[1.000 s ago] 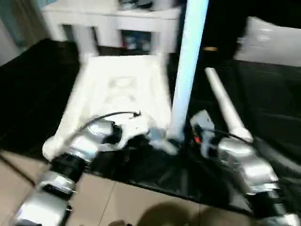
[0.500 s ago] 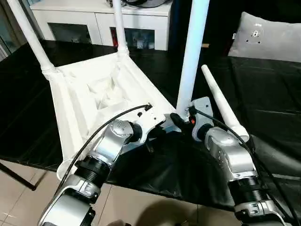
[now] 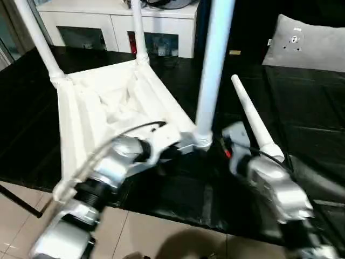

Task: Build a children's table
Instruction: Rotate leg to tighten

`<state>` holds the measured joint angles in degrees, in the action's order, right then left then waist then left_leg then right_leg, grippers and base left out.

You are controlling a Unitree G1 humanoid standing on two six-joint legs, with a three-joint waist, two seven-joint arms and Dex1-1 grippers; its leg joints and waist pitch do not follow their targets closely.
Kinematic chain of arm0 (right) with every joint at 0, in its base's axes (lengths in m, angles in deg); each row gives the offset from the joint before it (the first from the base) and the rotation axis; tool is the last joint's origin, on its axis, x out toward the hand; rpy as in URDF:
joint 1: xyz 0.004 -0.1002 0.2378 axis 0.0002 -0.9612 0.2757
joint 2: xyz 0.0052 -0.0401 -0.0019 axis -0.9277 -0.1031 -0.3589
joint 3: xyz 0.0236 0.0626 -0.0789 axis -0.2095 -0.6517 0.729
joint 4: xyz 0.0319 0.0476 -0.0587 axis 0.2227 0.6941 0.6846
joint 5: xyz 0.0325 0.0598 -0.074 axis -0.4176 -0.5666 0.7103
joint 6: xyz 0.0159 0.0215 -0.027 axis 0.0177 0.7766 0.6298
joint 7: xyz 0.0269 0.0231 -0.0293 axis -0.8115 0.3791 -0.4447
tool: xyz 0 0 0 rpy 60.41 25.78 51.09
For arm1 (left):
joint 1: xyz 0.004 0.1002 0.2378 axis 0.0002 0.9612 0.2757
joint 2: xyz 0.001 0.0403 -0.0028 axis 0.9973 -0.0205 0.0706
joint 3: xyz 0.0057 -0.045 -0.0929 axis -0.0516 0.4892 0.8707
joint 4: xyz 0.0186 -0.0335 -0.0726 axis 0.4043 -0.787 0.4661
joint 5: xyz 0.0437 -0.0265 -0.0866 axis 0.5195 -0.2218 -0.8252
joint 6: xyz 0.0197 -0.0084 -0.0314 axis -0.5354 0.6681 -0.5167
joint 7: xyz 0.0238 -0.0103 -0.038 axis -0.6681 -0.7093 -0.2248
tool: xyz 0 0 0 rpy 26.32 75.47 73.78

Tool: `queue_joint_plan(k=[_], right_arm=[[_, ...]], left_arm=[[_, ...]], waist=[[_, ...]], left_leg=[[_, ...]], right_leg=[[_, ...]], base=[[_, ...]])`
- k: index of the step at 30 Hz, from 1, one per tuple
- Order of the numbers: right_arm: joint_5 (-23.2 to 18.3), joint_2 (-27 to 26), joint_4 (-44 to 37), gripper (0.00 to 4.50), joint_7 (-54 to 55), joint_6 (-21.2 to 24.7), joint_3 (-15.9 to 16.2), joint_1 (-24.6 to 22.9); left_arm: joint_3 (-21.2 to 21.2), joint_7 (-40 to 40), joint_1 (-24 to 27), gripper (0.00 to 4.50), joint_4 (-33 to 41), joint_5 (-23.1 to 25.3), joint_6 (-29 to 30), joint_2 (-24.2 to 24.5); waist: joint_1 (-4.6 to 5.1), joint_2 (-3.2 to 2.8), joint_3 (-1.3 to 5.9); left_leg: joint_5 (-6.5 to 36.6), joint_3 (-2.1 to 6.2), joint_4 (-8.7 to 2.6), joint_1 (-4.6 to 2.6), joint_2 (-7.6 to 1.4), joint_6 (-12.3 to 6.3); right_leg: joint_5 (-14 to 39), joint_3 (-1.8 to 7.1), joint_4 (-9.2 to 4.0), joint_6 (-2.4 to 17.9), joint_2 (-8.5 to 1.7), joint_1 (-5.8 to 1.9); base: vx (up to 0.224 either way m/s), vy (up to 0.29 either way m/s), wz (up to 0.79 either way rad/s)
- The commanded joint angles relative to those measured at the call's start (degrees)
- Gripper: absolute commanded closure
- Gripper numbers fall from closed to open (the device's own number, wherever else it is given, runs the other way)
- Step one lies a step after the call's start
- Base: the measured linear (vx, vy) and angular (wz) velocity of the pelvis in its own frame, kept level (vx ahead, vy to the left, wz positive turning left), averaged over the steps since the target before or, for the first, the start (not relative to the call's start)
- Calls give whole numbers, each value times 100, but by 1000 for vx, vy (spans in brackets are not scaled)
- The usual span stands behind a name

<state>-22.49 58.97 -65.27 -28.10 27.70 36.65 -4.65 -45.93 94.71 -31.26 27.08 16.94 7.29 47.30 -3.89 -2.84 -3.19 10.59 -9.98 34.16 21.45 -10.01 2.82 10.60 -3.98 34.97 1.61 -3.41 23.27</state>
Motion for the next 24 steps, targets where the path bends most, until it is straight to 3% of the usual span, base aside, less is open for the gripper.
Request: queue_joint_plan(k=[1, 4, 8, 14, 24], right_arm=[[-146, 276, -177, 9, -555, -157, 39, 10], [-59, 463, -158, 9, -766, -375, 108, 35], [-31, 829, -167, 9, -1601, -704, 483, 34], [-169, 881, -204, 44, -1988, -613, 601, 32], [-167, 798, 14, 135, -2133, -531, 746, 139]], left_arm=[[-172, 667, -130, 450, 170, -94, -589, 188], [-271, 1071, -100, 450, 175, -164, -805, 314], [-480, 1747, -178, 450, -23, -171, -1369, 586], [-579, 2074, -224, 450, -55, -150, -1685, 669], [-678, 2242, -277, 450, -165, -110, -1948, 607]], waist=[[-56, 32, 410], [-156, 17, 422], [-278, 20, 423], [-388, 32, 413], [-380, 58, 425]], left_leg=[[910, 123, -342, -33, -284, -433], [843, 107, -327, -64, -309, -460], [889, 91, -326, -87, -335, -433], [1061, 106, -347, -97, -360, -351], [922, 104, -334, -65, -334, -347]], right_leg=[[1089, 295, -467, 1059, -501, -371], [873, 300, -430, 1158, -498, -334], [858, 304, -412, 1207, -501, -311], [1223, 310, -433, 1118, -538, -310], [1176, 301, -420, 1069, -529, -327]], base=[[0, 0, 0], [0, 0, 0], [0, 0, 0], [0, 0, 0], [0, 0, 0]])
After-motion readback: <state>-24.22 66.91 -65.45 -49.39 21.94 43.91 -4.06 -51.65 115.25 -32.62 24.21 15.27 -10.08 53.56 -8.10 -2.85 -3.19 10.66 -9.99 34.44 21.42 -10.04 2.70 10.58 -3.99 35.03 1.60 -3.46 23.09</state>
